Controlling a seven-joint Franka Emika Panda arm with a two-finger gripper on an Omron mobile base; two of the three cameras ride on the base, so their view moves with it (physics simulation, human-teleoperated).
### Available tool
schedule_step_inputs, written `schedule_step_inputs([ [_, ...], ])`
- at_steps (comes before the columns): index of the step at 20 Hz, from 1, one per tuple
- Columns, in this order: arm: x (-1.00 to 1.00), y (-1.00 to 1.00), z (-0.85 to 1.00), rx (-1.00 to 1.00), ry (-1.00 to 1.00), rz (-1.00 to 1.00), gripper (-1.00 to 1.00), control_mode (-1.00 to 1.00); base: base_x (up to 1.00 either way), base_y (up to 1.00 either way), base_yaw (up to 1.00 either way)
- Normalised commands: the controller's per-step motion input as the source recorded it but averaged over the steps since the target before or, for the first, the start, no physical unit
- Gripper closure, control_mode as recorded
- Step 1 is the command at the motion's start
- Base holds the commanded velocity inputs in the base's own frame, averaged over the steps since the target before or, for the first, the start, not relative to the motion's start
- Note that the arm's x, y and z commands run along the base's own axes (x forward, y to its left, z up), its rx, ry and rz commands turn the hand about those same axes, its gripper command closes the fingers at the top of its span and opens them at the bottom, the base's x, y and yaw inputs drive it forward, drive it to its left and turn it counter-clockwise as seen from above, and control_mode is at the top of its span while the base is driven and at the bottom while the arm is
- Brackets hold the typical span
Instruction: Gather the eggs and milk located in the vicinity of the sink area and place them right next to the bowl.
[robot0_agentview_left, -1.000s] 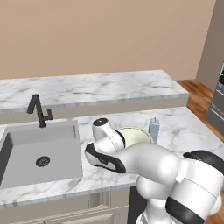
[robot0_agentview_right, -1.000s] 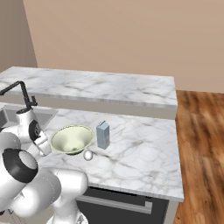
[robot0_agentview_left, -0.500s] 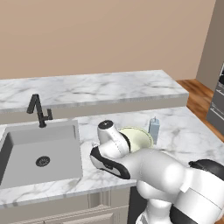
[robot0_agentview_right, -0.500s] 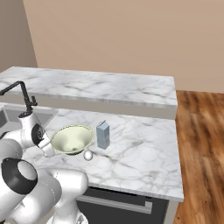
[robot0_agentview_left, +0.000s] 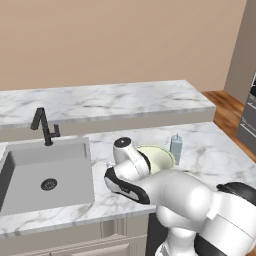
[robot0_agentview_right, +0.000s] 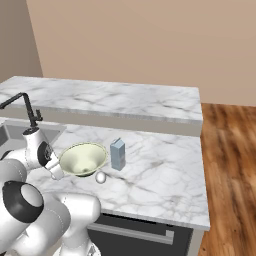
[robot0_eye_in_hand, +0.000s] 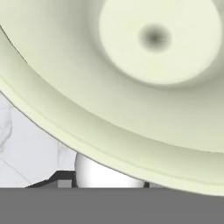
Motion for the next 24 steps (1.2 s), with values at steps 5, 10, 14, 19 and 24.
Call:
schedule_step_inputs([
  [5, 0.00, 0.00, 0.00, 0.00, 0.00, 0.00, -1.00, -1.00, 0.00, 0.00, 0.00],
  [10, 0.00, 0.00, 0.00, 0.00, 0.00, 0.00, -1.00, -1.00, 0.00, 0.00, 0.00],
  [14, -0.31, 0.00, 0.15, 0.00, -0.01, 0.00, -1.00, -1.00, 0.00, 0.00, 0.00],
  [19, -0.66, -0.08, 0.56, 0.01, -0.01, 0.00, -1.00, -1.00, 0.00, 0.00, 0.00],
  [24, -0.30, -0.55, 0.76, 0.01, 0.00, 0.00, -1.00, -1.00, 0.00, 0.00, 0.00],
])
